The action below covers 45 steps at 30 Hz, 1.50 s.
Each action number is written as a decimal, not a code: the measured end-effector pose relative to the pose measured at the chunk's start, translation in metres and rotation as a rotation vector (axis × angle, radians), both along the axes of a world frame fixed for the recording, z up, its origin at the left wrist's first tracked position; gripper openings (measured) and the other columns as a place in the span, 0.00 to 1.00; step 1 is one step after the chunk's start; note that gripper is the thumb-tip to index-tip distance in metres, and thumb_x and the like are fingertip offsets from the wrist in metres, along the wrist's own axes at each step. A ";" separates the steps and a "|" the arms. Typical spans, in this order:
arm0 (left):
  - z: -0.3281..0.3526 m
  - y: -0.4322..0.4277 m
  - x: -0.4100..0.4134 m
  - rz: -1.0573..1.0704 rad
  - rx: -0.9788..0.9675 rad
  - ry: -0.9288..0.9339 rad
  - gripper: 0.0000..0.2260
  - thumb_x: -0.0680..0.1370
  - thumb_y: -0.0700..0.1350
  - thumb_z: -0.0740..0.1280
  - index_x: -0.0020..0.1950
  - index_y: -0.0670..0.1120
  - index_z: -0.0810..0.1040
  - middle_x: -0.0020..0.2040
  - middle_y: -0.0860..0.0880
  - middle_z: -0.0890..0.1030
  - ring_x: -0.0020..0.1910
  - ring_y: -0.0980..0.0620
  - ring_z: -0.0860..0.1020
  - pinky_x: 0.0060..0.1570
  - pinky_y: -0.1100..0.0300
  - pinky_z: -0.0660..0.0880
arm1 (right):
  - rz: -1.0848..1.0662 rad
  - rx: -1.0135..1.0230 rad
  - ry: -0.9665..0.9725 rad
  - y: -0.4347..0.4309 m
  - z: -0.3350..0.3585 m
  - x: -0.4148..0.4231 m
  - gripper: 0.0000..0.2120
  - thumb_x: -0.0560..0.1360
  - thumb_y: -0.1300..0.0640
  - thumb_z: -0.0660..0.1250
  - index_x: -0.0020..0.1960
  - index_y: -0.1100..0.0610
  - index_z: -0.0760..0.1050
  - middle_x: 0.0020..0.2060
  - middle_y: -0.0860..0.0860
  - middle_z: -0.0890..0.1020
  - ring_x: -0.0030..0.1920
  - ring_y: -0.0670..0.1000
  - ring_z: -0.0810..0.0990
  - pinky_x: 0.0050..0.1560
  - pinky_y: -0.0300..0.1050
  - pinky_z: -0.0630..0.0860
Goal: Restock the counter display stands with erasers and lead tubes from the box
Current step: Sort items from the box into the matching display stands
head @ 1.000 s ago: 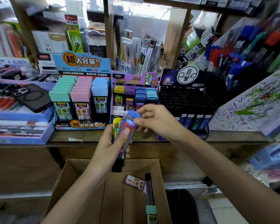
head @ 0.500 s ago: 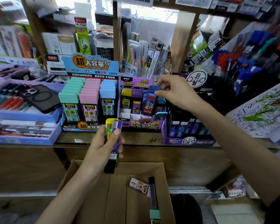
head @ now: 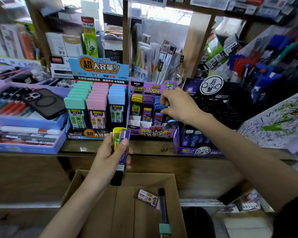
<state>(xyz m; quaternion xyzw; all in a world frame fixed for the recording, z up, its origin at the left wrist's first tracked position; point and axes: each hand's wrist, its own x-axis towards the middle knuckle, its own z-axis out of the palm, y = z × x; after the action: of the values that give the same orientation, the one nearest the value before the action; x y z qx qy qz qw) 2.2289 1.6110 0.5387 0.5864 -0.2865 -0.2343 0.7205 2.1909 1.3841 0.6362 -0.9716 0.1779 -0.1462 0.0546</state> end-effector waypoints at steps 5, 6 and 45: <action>0.002 0.000 -0.002 -0.002 0.002 -0.009 0.11 0.75 0.51 0.62 0.53 0.47 0.72 0.35 0.52 0.78 0.30 0.54 0.75 0.29 0.60 0.76 | 0.017 0.033 0.025 -0.002 0.001 0.000 0.12 0.69 0.58 0.74 0.42 0.54 0.71 0.38 0.50 0.76 0.43 0.53 0.74 0.42 0.46 0.72; 0.002 0.000 -0.002 -0.003 0.003 -0.009 0.11 0.75 0.50 0.62 0.53 0.47 0.72 0.35 0.52 0.78 0.30 0.54 0.75 0.30 0.60 0.76 | 0.023 0.084 0.019 -0.004 0.005 -0.001 0.12 0.69 0.59 0.74 0.43 0.54 0.71 0.37 0.49 0.76 0.42 0.52 0.74 0.42 0.44 0.70; 0.010 -0.008 -0.013 -0.015 0.044 -0.021 0.10 0.77 0.48 0.61 0.55 0.45 0.71 0.35 0.52 0.79 0.30 0.54 0.76 0.30 0.61 0.76 | 0.077 -0.157 0.073 -0.024 0.016 -0.024 0.06 0.72 0.56 0.71 0.44 0.53 0.73 0.41 0.50 0.78 0.50 0.52 0.71 0.46 0.45 0.67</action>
<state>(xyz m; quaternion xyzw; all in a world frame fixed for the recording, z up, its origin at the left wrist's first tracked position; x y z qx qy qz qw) 2.2156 1.6032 0.5487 0.6023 -0.2931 -0.2399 0.7027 2.1667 1.3598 0.6525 -0.9837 0.1302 -0.1218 -0.0226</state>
